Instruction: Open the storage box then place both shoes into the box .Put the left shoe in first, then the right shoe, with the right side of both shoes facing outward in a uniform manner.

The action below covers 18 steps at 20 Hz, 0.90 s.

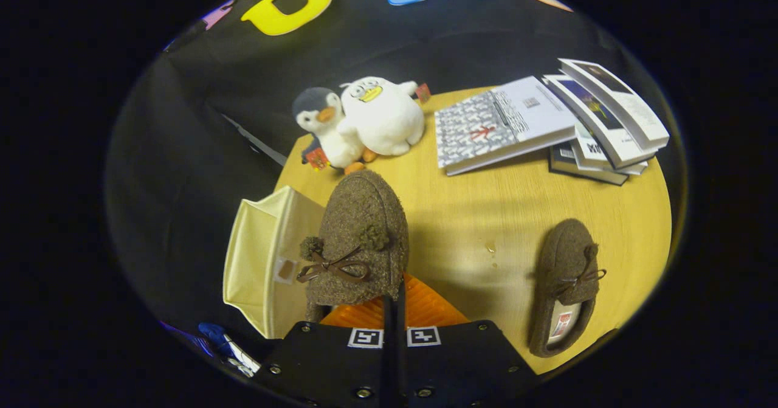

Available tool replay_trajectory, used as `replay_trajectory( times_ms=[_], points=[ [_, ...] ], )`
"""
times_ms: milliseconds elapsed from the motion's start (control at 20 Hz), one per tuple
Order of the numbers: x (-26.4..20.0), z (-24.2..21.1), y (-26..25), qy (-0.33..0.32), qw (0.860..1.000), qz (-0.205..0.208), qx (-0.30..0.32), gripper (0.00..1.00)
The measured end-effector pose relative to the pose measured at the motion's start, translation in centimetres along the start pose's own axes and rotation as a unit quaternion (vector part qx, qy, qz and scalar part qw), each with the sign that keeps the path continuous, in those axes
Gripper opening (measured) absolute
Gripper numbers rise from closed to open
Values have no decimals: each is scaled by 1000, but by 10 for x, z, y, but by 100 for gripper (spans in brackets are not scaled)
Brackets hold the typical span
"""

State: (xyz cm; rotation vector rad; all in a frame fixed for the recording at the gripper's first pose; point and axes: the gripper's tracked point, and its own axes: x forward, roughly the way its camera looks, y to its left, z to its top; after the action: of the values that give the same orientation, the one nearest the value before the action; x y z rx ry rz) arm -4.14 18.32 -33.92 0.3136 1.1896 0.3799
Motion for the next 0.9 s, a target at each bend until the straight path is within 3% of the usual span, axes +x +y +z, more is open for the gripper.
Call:
replay_trajectory(
  times_ms=[250,500,900],
  points=[
    [-18,45,89,-28,996,57,-56,0],
    [-6,44,156,-19,990,86,-110,0],
    [67,-2,193,38,983,60,-170,0]
  ],
)
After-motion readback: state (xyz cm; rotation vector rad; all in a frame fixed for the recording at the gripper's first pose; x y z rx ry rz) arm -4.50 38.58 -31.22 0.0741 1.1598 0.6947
